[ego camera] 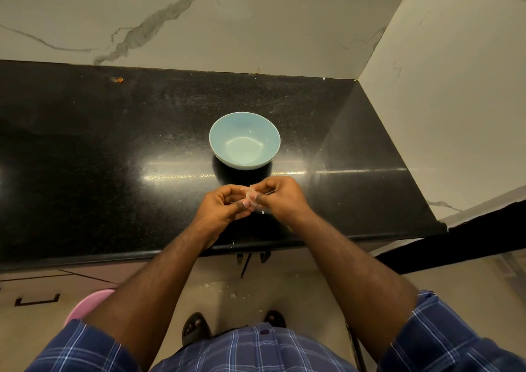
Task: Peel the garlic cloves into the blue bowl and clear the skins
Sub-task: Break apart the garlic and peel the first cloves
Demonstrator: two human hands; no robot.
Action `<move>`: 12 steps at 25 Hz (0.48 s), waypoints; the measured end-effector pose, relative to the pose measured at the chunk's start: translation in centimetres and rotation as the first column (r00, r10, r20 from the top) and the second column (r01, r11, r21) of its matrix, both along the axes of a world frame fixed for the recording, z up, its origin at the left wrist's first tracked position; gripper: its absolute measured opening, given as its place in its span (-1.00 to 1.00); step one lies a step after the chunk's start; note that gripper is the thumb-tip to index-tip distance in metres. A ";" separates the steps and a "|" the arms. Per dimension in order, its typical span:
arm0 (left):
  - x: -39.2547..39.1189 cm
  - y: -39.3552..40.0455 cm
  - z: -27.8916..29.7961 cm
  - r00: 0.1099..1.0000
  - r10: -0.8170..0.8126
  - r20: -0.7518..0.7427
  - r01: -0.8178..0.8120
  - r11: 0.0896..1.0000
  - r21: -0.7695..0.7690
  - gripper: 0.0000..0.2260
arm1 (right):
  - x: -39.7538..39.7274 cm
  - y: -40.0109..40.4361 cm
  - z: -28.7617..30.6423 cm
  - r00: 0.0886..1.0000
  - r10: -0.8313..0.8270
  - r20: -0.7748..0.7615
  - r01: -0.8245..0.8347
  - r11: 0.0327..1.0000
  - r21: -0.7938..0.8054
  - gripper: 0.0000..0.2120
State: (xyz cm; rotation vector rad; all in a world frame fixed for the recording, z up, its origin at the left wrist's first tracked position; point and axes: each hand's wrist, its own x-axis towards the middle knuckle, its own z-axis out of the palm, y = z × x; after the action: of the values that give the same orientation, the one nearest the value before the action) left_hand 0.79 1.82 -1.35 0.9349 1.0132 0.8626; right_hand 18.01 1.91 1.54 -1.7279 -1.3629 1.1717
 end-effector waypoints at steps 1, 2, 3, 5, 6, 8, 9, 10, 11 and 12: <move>0.0 0.0 -0.1 1.000 -0.011 -0.001 0.011 1.000 0.003 -0.78 | 0.0 0.0 0.1 0.997 -0.057 -0.042 0.056 0.998 -0.019 -0.96; 0.0 -0.1 -0.1 1.000 -0.023 -0.001 0.023 1.000 0.001 -0.78 | -0.1 0.0 0.2 0.994 -0.097 -0.060 0.095 0.995 -0.030 -0.99; 0.0 -0.1 0.0 0.999 -0.032 0.001 0.032 0.999 -0.003 -0.77 | -0.3 0.0 0.3 0.991 -0.119 -0.056 0.118 0.993 -0.030 -0.96; 0.0 -0.2 0.1 0.999 -0.033 0.013 0.034 0.999 -0.011 -0.76 | -0.4 0.0 0.3 0.991 -0.124 -0.048 0.123 0.992 -0.024 -0.93; 0.0 -0.2 0.2 0.999 -0.027 0.023 0.028 0.999 -0.016 -0.76 | -0.3 0.0 0.3 0.991 -0.123 -0.056 0.122 0.992 -0.020 -0.92; -0.1 -0.1 0.3 0.999 -0.015 0.053 0.018 0.999 -0.043 -0.73 | -0.3 -0.1 0.3 0.991 -0.115 -0.069 0.114 0.993 -0.026 -0.90; -0.1 0.0 0.2 0.998 -0.013 0.066 0.016 0.998 -0.056 -0.71 | -0.3 -0.2 0.3 0.993 -0.098 -0.061 0.096 0.995 -0.032 -0.88; -0.1 0.1 0.3 0.998 -0.008 0.070 0.012 0.998 -0.063 -0.70 | -0.4 -0.2 0.2 0.996 -0.080 -0.040 0.079 0.996 -0.033 -0.86; -0.1 0.1 0.2 0.998 0.004 0.069 0.001 0.998 -0.069 -0.71 | -0.3 -0.1 0.1 0.997 -0.076 -0.005 0.076 0.997 -0.029 -0.83; 0.0 0.2 0.2 0.997 0.020 0.069 -0.014 0.997 -0.081 -0.71 | -0.1 0.0 0.2 0.995 -0.091 0.029 0.091 0.996 -0.016 -0.79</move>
State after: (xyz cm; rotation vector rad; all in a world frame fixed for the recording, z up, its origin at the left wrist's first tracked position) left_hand 0.75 1.99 -1.16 0.8239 0.9893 0.8568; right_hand 17.96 1.89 1.71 -1.8059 -1.2800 1.1156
